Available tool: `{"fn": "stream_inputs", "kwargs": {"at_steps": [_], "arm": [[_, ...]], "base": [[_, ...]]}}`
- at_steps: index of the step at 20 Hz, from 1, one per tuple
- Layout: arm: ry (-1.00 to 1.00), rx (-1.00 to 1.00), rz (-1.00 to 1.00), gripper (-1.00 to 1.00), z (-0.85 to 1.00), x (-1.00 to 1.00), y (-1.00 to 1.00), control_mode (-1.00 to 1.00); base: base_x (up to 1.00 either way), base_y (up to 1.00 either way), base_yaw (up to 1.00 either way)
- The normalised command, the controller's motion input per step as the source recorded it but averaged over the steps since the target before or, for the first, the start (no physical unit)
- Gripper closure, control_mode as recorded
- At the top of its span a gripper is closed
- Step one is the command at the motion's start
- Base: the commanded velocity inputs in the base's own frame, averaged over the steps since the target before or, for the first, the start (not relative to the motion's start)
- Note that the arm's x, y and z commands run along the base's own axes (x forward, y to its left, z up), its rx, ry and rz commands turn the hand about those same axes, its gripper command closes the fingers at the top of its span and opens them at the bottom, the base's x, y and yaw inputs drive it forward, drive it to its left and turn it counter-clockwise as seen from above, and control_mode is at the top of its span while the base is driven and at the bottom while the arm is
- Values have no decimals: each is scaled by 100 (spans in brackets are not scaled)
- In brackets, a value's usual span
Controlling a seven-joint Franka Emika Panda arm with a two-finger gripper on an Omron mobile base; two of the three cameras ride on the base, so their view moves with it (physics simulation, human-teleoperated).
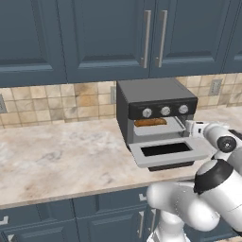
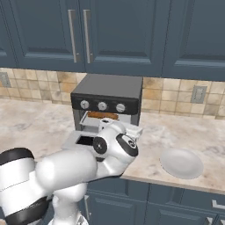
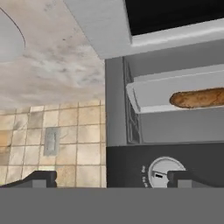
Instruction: Pull the toaster oven rack outwards. Pick up the baguette from the plate and place it on the toaster oven rack. Close the toaster oven door fully and set the temperature to the lowest setting.
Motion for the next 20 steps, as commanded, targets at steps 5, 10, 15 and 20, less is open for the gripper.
{"fn": "stream_inputs", "kwargs": {"at_steps": [5, 10, 15, 20], "arm": [[-23, 37, -12, -100, 55, 0, -55, -100], [-27, 37, -10, -100, 26, 1, -28, -100], [-23, 32, -14, -100, 0, 2, -2, -100], [-4, 5, -1, -100, 0, -1, 0, -100]], "base": [[0, 0, 0], [0, 0, 0], [0, 0, 0], [0, 0, 0]]}}
